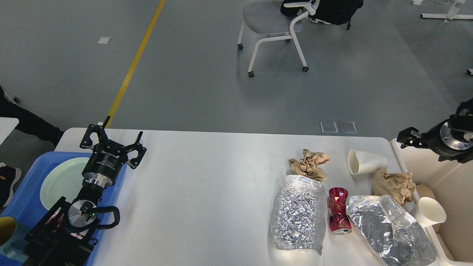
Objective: Tidy desktop
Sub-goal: 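Move the right gripper back from the bin toward the silver foil pouch, then lower the right gripper and grasp the silver foil pouch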
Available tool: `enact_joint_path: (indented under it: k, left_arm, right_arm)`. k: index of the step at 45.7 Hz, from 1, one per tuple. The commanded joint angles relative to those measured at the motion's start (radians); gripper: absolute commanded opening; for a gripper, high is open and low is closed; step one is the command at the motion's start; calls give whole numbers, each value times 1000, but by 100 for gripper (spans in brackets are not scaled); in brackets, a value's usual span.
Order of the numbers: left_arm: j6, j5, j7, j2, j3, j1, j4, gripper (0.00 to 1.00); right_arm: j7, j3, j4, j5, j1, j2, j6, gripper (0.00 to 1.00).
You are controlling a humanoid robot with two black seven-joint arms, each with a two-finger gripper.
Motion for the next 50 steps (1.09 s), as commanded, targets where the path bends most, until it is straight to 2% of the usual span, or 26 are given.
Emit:
enact_joint_path:
  k: [1,4,8,17,21,37,40,45,50]
  left_arm:
    - [0,0,1,0,0,0,0,96]
    - [0,0,-1,0,1,0,0,96]
    - [0,0,-1,0,1,0,0,96]
    - [0,0,-1,0,1,0,0,96]
    - [0,0,-1,0,1,0,0,96]
    - [0,0,-1,0,1,0,0,96]
    - [0,0,-1,0,0,0,0,96]
    - [0,0,-1,0,1,0,0,96]
    - [0,0,-1,0,1,0,0,96]
  right_arm:
    - [-1,-6,60,9,169,42,272,100]
    - [-2,-7,133,9,272,39,353,100]
    - [-2,-9,262,12,398,30,398,100]
    - [-4,-21,564,30,701,44,400,100]
    - [-2,-21,646,44,786,64,389,100]
    - [-2,-27,707,71,795,102,320,97]
    - [-1,-30,712,70,788,99,308,93]
    - [-1,-32,715,64,749,93,294,92]
    - [-1,-47,715,56,679,91,223,91]
